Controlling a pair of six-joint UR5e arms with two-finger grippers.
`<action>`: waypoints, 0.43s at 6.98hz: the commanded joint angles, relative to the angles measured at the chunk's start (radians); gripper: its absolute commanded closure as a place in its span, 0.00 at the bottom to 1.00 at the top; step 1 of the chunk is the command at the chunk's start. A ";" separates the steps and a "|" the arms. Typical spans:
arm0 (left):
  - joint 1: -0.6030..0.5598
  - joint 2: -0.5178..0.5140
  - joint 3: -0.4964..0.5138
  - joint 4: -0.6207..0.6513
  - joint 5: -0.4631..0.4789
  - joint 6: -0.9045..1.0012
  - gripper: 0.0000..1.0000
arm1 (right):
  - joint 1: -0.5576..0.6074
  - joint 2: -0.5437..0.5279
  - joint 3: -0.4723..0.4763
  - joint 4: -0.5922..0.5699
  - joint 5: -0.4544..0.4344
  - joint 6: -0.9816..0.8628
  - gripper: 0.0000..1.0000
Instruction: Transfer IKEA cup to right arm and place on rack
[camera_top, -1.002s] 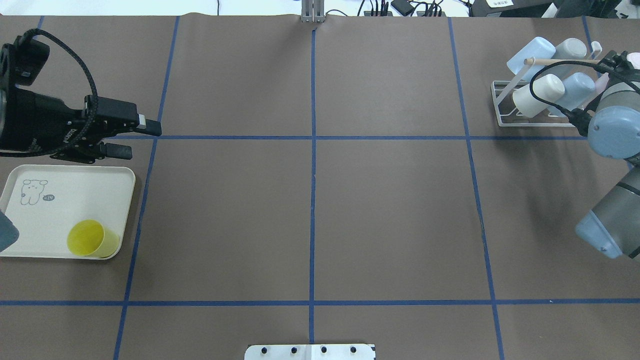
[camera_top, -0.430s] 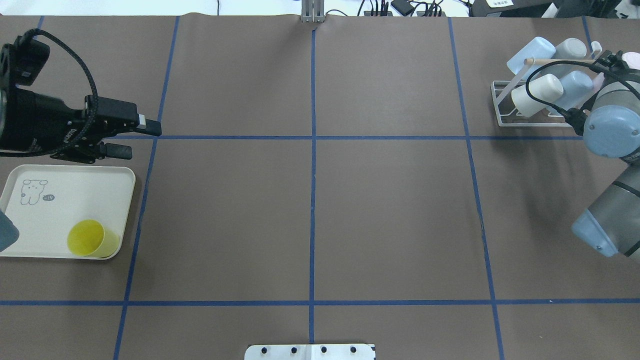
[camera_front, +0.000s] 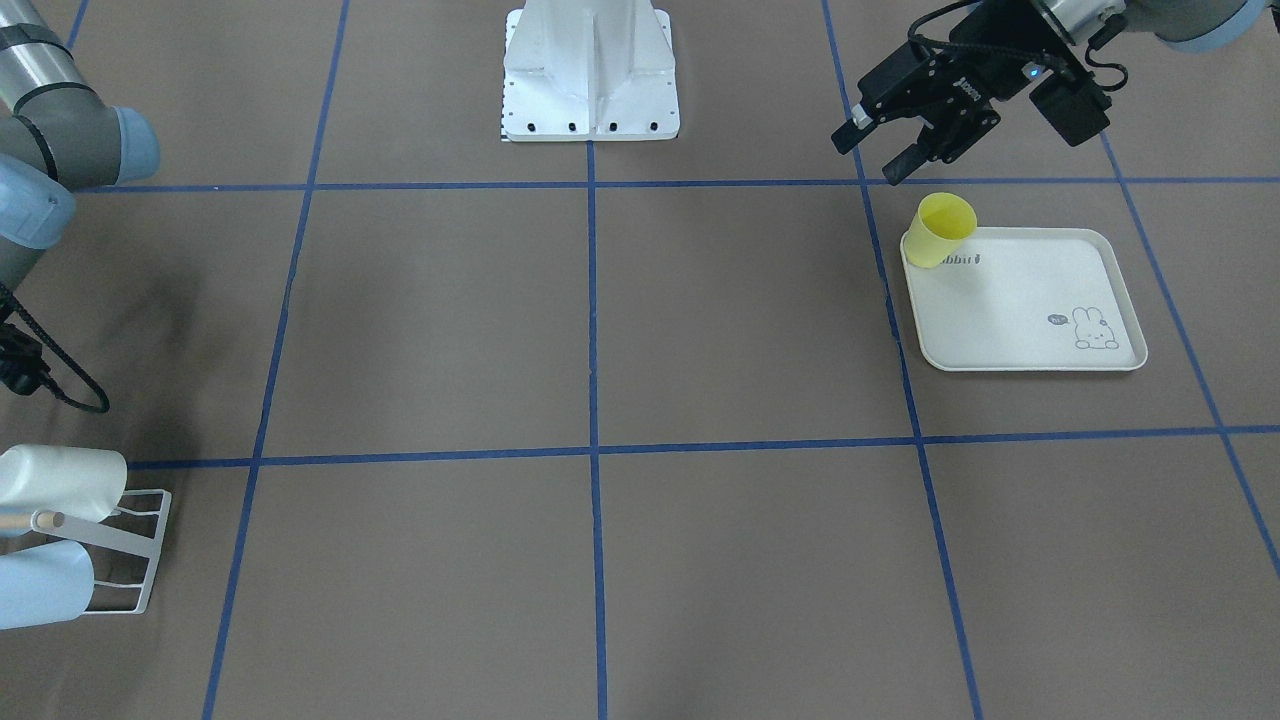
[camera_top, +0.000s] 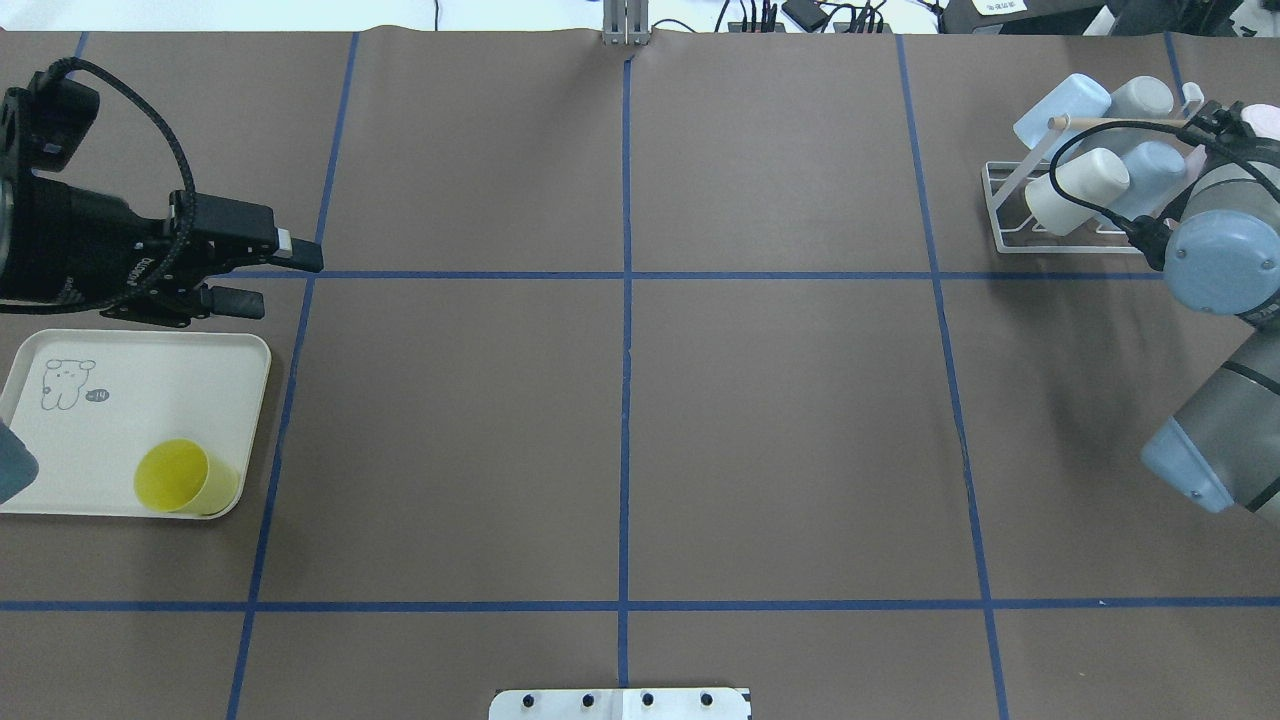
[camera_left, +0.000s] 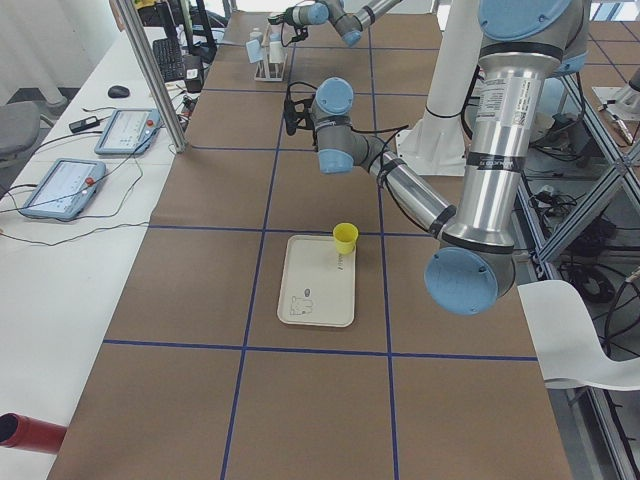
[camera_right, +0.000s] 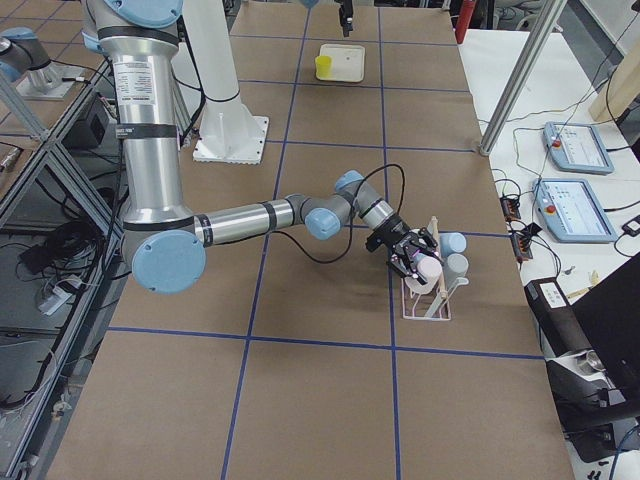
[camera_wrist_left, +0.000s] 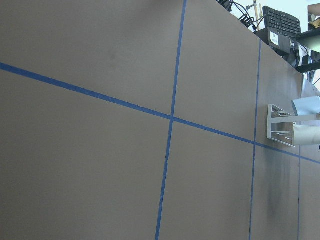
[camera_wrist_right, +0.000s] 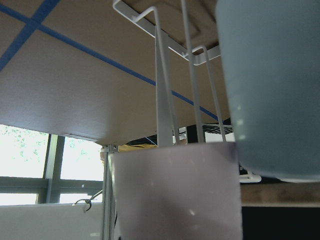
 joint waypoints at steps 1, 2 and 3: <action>0.000 0.000 -0.001 0.000 0.000 0.000 0.00 | 0.000 0.012 0.000 0.001 0.001 0.005 0.00; 0.000 0.000 -0.002 0.000 0.000 0.000 0.00 | 0.000 0.014 0.001 0.001 0.001 0.005 0.00; -0.002 0.000 -0.004 0.000 0.000 0.000 0.00 | 0.000 0.026 0.009 0.001 0.001 0.006 0.00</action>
